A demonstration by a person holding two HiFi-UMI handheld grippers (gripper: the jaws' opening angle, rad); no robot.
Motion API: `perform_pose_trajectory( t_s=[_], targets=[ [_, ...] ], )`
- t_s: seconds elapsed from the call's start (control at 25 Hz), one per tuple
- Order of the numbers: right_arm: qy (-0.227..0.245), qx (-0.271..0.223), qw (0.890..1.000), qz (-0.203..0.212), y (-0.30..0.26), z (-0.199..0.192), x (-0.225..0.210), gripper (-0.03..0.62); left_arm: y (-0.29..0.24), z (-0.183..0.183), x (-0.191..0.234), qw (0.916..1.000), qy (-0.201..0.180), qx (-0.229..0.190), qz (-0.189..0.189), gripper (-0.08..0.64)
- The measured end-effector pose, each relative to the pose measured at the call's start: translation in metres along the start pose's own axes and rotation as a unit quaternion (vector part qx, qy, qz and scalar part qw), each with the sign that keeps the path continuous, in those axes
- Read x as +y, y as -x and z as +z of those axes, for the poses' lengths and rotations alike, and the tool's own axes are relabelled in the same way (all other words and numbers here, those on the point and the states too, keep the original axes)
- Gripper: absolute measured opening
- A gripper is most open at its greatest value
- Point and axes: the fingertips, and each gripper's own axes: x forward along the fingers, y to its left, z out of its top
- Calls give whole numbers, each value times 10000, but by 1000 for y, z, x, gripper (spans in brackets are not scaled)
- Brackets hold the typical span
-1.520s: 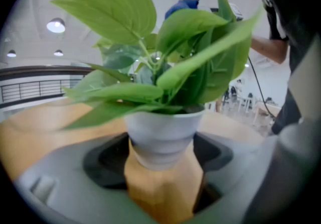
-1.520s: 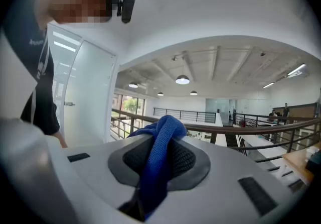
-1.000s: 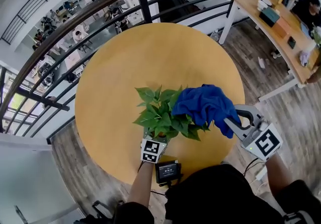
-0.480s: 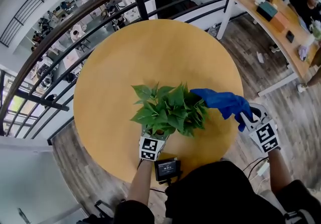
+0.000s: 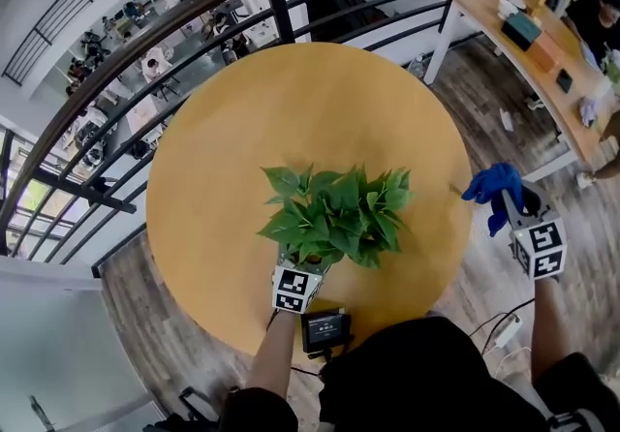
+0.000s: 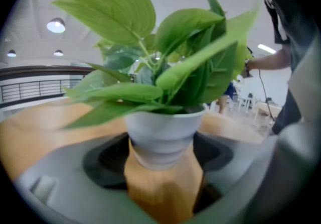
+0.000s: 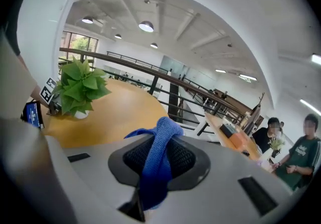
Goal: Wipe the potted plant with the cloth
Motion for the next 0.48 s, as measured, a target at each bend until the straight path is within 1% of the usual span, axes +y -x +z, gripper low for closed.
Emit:
perform_pose_trajectory(
  t_s=[0.04, 0.12, 0.2, 0.24, 0.28, 0.32, 0.36, 0.44, 0.48],
  targets=[
    [128, -217, 9997, 2, -1, 18, -2, 79, 1, -1, 0, 10000, -8, 13, 6, 391],
    [486, -782, 9957, 76, 1, 68, -3, 77, 1, 0, -1, 10000, -1, 24, -16, 391],
    [835, -1451, 9856, 256, 5, 134, 3, 77, 1, 0, -3, 10000, 1, 11, -51, 391],
    [971, -1807, 9779, 392, 8, 169, 10, 77, 1, 0, -4, 10000, 4, 16, -59, 391],
    [1094, -2165, 9684, 577, 12, 204, 21, 77, 1, 0, -4, 10000, 10, 29, -59, 391],
    [1224, -2515, 9565, 832, 17, 236, 37, 77, 2, 1, -4, 10000, 18, 33, -57, 391],
    [1373, -2838, 9420, 1151, 22, 264, 55, 77, 3, 2, -4, 10000, 25, 27, -58, 391],
    [1723, -3332, 9076, 1887, 32, 308, 99, 77, 3, 4, -4, 10000, 22, 14, -69, 391],
    [1925, -3499, 8879, 2283, 35, 324, 122, 77, 3, 5, -4, 10000, 16, 11, -76, 391]
  ],
)
